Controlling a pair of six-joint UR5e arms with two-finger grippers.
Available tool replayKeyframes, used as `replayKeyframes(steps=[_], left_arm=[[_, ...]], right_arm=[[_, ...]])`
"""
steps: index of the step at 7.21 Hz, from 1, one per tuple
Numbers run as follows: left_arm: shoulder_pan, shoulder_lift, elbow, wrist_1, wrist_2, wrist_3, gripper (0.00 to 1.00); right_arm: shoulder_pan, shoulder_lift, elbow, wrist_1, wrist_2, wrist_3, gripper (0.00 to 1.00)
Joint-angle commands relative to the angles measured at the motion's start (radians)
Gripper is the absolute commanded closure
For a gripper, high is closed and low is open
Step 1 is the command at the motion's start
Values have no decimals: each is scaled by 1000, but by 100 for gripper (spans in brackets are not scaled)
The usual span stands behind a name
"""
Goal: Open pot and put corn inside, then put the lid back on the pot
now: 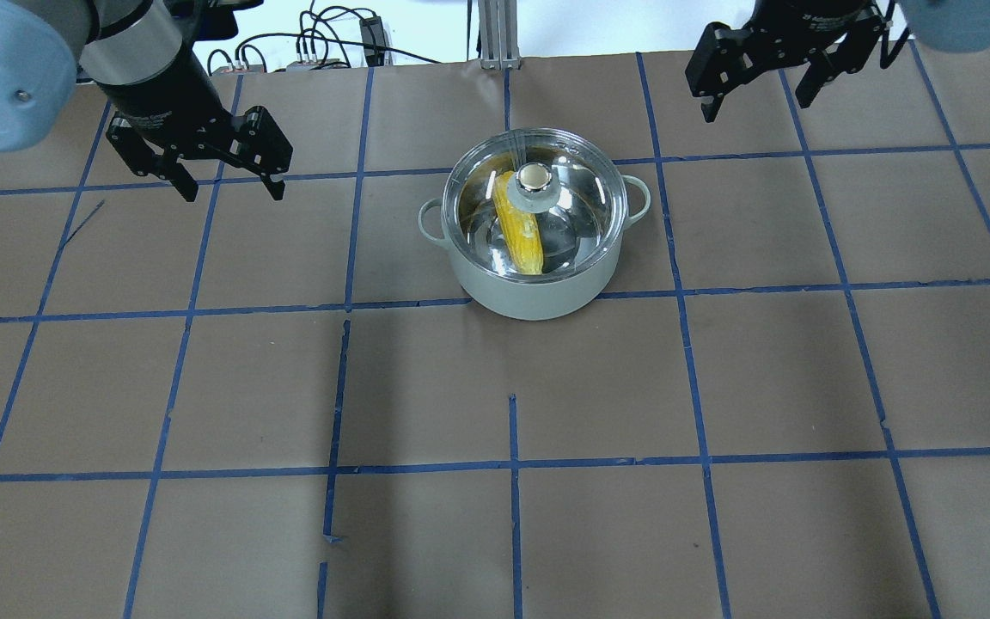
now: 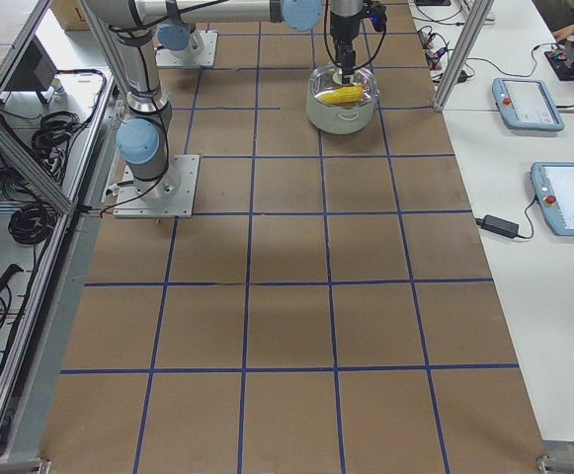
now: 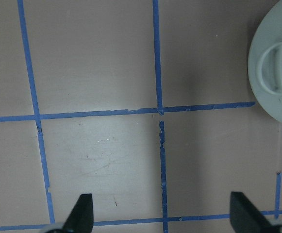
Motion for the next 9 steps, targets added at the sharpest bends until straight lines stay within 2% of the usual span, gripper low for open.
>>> replayKeyframes(steps=[1,2,3,4,6,9], left_arm=[[0,-1,1,0,1,1,0],[0,-2,1,0,-1,1,0],[0,-2,1,0,-2,1,0],[2,-2,2,0,-2,1,0],[2,-4,2,0,-4,1,0],[2,1,2,0,-2,1,0]], right_arm=[[-8,-73,117,-12,10,28,2],[-8,-105,154,-41,11,46,1],[-6,-121,152,-46,11,46,1],[-6,-131,158,-25,7,45,1],[-5,-168,159,104,10,43,1],[-5,-179,158,100,1,39,1]])
